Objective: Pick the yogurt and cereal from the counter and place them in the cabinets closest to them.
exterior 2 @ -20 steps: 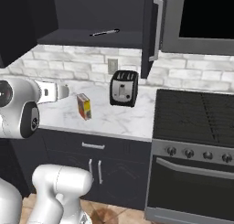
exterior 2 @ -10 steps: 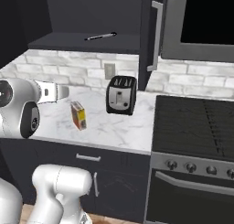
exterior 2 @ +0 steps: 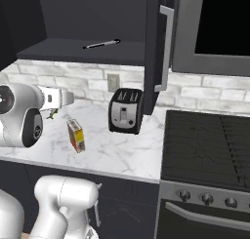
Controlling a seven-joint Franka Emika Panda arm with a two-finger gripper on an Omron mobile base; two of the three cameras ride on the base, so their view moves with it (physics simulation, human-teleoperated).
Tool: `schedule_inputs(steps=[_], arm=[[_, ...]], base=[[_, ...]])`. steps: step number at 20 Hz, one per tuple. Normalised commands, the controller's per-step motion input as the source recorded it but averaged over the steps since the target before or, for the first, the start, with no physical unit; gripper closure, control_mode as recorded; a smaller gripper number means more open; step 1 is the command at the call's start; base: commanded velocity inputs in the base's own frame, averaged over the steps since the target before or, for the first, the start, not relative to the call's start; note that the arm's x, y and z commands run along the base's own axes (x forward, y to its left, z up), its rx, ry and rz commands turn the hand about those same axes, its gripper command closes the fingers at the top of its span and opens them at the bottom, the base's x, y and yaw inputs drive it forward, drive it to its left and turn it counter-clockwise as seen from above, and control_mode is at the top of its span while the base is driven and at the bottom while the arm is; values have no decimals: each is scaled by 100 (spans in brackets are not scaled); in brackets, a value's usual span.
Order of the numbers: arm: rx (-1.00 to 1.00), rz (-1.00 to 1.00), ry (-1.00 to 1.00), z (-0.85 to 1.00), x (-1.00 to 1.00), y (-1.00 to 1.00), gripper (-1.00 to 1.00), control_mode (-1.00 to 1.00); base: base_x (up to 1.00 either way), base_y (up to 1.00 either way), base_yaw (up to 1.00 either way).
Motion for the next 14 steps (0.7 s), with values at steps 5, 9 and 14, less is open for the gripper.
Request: schedule_inputs(steps=[5, 9, 14], arm=[[0, 0, 0, 0, 0, 0, -100, -100], [1, 0, 0, 0, 0, 0, -100, -100], [2, 1, 3, -4, 0, 0, -100, -100]], base=[[0, 2, 0], [0, 0, 0], [0, 0, 0]])
